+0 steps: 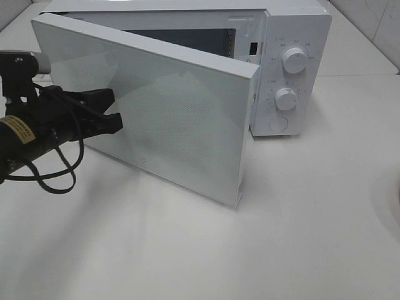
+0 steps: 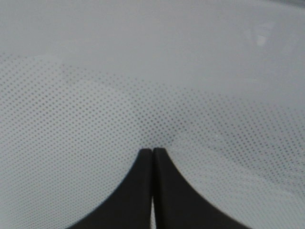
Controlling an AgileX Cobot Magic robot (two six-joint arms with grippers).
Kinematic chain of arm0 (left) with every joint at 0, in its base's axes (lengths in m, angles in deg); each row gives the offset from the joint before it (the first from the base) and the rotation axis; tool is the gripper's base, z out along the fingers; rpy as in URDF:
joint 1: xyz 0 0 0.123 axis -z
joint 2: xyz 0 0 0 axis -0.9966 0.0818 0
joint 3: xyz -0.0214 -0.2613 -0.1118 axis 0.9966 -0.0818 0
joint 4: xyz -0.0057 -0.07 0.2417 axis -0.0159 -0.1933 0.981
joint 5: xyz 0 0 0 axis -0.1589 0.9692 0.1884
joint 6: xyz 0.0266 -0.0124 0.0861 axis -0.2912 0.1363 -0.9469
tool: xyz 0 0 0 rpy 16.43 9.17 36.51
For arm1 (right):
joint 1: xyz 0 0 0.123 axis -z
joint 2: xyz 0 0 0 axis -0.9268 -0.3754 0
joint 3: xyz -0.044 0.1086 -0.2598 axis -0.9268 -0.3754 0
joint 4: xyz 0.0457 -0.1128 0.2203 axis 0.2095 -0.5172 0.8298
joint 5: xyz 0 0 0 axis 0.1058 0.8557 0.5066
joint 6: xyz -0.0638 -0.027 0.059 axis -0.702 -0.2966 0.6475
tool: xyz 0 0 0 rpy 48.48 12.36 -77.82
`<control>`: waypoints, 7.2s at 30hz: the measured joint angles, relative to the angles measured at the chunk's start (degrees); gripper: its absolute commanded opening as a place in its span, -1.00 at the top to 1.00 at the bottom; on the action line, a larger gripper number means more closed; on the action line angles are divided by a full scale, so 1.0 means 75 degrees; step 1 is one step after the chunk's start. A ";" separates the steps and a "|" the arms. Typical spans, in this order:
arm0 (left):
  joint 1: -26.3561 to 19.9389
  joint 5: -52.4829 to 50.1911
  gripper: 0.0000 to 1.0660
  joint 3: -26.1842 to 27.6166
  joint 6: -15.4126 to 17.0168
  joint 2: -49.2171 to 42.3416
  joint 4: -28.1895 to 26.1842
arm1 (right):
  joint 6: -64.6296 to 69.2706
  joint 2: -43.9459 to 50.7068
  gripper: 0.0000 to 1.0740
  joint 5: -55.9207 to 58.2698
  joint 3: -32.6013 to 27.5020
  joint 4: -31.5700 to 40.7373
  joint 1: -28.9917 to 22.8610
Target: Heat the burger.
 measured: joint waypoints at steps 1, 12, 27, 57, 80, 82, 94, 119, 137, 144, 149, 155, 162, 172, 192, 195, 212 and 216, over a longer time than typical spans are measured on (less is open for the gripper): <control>0.0168 -0.0008 1.00 0.0160 -0.0046 0.0153 -0.0229 | 0.0000 0.0000 -0.75 0.0000 0.0000 0.0000 0.0000; 0.0901 -0.0214 1.00 0.0733 -0.0183 0.0710 -0.1352 | 0.0000 0.0000 -0.75 0.0000 0.0000 0.0000 0.0000; 0.1299 -0.0168 1.00 0.2024 -0.1429 0.1123 -0.2750 | 0.0000 0.0000 -0.75 0.0000 0.0000 0.0000 0.0000; 0.1719 0.0940 1.00 0.3277 -0.2277 0.1734 -0.3056 | 0.0000 0.0000 -0.75 0.0000 0.0000 0.0008 0.0000; 0.2139 0.3010 1.00 0.4507 -0.2918 0.1352 -0.3415 | 0.0000 0.0000 -0.75 0.0000 0.0000 0.0023 0.0000; 0.2139 0.3598 1.00 0.4576 -0.2926 0.0993 -0.3598 | 0.0038 0.0000 -0.75 0.0000 0.0000 0.0023 0.0000; 0.2246 0.7968 1.00 0.4599 -0.3293 -0.0214 -0.3308 | 0.0000 0.0000 -0.75 0.0000 0.0000 0.0023 0.0000; 0.2200 1.2949 -0.90 0.4599 -0.1360 -0.0978 -0.2238 | 0.0000 0.0000 -0.75 0.0000 0.0000 0.0023 0.0000; -0.0313 1.4843 -0.89 0.3147 -0.1390 -0.3140 -0.1574 | 0.0000 0.0000 -0.75 0.0000 0.0000 0.0023 0.0000; -0.1536 1.5088 -0.89 0.2406 -0.1528 -0.4408 -0.1230 | 0.0000 0.0000 -0.75 0.0000 0.0000 0.0023 0.0000; -0.2651 1.5172 -0.89 0.1673 -0.1780 -0.5607 -0.0932 | 0.0038 0.0000 -0.75 0.0000 0.0000 0.0023 0.0000; -0.3117 1.5363 -0.89 0.0901 -0.1780 -0.6906 -0.0985 | 0.0000 0.0000 -0.75 0.0000 0.0000 0.0023 0.0000; -0.3140 1.5829 -0.89 0.0038 -0.1849 -0.8992 -0.1070 | 0.0038 0.0000 -0.75 0.0000 0.0000 0.0023 0.0000; -0.3140 1.5730 -0.89 -0.0306 -0.1879 -1.2322 -0.1375 | 0.0038 0.0000 -0.75 0.0000 0.0000 0.0023 0.0000; -0.3140 1.5653 -0.89 -0.0313 -0.1879 -1.3774 -0.1306 | 0.0000 0.0000 -0.75 0.0000 0.0000 0.0023 0.0000; -0.3140 1.5653 -0.89 -0.0313 -0.1879 -1.3774 -0.1306 | 0.0000 0.0000 -0.75 0.0000 0.0000 0.0023 0.0000; -0.3140 1.5653 -0.89 -0.0313 -0.1879 -1.3774 -0.1306 | 0.0000 0.0000 -0.75 0.0000 0.0000 0.0023 0.0000; -0.3140 1.5653 -0.89 -0.0313 -0.1879 -1.3774 -0.1306 | 0.0038 0.0000 -0.75 0.0000 0.0000 0.0023 0.0000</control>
